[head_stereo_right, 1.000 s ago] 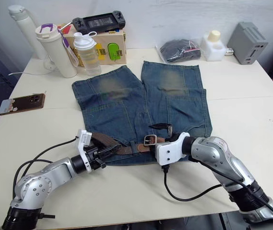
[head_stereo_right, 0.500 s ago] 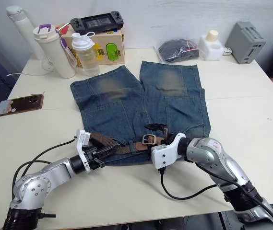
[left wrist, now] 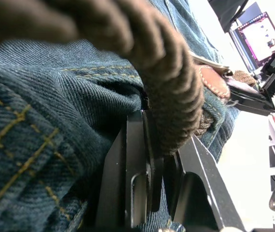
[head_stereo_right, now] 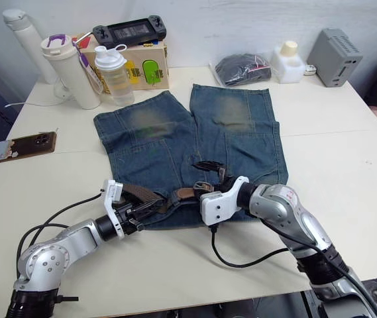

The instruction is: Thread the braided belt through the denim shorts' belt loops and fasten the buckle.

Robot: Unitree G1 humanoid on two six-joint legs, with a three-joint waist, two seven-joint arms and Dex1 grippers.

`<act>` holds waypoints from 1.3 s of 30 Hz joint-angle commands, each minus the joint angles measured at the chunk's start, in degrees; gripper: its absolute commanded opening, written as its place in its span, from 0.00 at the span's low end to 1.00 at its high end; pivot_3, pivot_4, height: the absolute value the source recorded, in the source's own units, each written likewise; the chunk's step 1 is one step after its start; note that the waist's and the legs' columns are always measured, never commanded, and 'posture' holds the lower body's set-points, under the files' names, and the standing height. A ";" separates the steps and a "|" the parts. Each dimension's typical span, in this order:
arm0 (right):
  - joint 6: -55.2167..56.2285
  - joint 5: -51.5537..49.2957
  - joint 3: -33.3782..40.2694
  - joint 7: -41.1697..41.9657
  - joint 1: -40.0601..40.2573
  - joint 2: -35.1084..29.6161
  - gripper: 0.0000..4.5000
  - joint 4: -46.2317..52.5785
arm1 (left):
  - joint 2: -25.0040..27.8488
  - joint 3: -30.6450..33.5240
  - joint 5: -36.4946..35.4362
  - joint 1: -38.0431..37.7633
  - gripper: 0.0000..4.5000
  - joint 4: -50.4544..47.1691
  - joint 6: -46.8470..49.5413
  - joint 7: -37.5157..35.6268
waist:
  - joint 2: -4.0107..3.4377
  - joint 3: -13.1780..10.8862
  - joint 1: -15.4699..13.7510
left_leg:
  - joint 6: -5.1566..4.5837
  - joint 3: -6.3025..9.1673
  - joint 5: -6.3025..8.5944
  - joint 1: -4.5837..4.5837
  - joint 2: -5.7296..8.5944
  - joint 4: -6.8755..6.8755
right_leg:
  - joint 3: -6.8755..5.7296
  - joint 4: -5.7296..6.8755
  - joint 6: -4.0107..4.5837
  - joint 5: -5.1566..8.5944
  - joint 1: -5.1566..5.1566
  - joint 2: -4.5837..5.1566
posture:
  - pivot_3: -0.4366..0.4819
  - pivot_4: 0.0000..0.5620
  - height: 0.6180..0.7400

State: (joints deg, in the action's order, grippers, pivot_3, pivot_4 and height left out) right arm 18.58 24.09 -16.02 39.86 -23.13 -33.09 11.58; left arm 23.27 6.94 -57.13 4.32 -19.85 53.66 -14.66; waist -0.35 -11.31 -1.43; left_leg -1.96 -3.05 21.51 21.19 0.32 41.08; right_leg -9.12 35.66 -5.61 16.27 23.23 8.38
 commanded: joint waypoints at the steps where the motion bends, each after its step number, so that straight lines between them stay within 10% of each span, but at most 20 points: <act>1: -0.06 -1.78 -1.09 -0.08 -0.56 1.50 0.99 1.74 | -0.86 -1.16 0.36 -0.27 0.00 -1.48 0.85 -0.05 | 0.00 0.00 0.00 | 0.00 0.00 0.00 0.00 0.00 0.00 | 0.00 0.00 0.00 0.00 0.00 0.00 | 0.48 0.27 0.56; 15: 4.38 -5.64 3.25 3.68 7.03 -10.16 0.99 4.51 | 0.40 -2.47 4.28 -0.20 0.00 -1.13 -0.81 -3.63 | 0.00 0.00 -0.08 | 0.00 0.01 0.00 0.00 0.02 0.00 | -0.01 -0.03 0.00 0.00 -0.03 0.02 | 0.48 0.27 0.56; 39: 5.14 4.45 -3.16 -0.62 0.59 -2.16 0.99 3.78 | -1.18 -1.85 5.59 -0.89 0.00 -1.76 -0.76 -4.40 | 0.00 0.00 -0.10 | -0.01 0.09 -0.01 0.00 0.03 0.01 | -0.04 -0.02 -0.05 -0.03 -0.13 0.00 | 0.48 0.27 0.56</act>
State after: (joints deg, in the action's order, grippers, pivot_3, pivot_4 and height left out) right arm 22.11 27.43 -18.02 39.95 -22.14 -35.38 13.86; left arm 22.57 5.78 -51.54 4.26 -20.27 52.04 -18.93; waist -0.35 -11.31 -1.52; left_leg -1.97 -2.95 21.50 21.19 0.35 41.10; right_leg -9.17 35.64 -5.66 16.24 23.10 8.38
